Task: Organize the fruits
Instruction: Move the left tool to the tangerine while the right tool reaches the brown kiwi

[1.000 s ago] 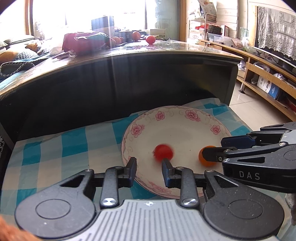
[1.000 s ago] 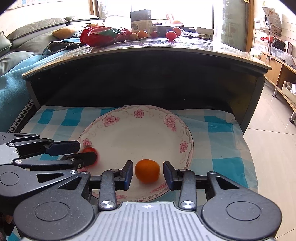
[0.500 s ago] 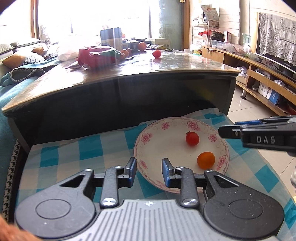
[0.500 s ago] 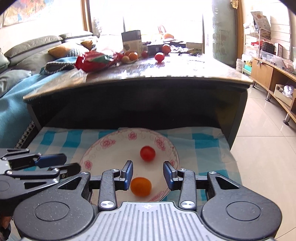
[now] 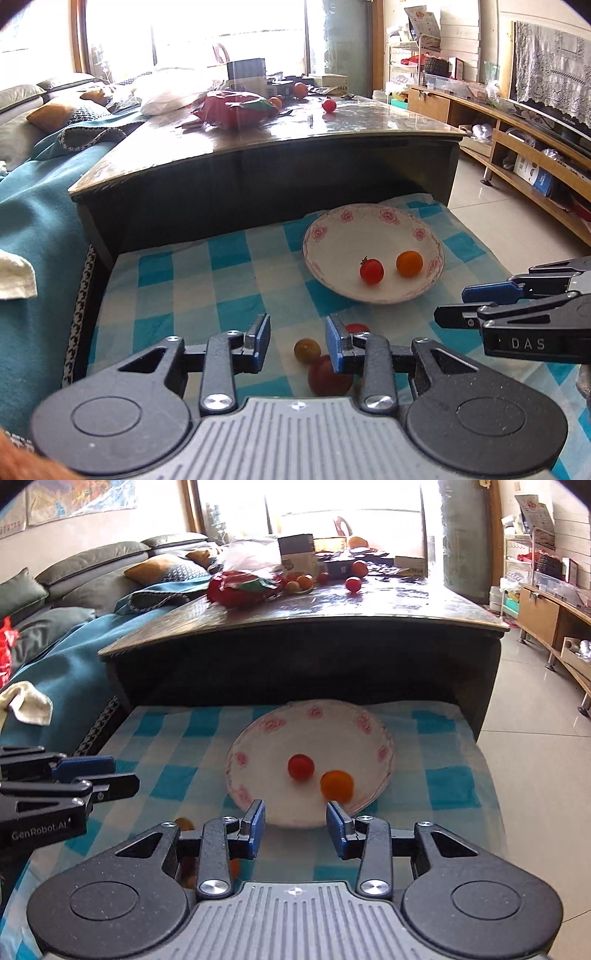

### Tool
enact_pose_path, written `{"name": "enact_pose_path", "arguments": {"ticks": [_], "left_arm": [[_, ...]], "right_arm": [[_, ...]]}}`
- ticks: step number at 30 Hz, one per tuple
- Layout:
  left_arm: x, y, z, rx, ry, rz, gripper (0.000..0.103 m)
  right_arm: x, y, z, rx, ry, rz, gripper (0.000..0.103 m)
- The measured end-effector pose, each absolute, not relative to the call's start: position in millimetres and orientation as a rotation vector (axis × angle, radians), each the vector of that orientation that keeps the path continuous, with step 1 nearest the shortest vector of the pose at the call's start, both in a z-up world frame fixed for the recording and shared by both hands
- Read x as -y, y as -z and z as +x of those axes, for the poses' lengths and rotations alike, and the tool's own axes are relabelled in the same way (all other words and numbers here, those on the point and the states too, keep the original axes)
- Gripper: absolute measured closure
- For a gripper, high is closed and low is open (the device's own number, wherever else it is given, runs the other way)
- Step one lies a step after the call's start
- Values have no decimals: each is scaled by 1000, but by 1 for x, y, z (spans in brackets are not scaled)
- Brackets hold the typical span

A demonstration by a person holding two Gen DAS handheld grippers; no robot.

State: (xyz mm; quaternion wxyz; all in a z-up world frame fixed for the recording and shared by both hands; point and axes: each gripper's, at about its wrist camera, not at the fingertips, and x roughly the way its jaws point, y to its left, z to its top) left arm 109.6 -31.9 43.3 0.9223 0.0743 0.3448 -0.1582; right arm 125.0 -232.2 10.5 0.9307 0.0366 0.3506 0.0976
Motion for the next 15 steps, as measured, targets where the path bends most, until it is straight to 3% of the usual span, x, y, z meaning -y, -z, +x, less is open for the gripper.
{"name": "enact_pose_path", "arguments": {"ticks": [15], "left_arm": [[2, 1, 88, -806, 398, 202, 61]], "right_arm": [[165, 38, 108, -857, -395, 8, 70]]}}
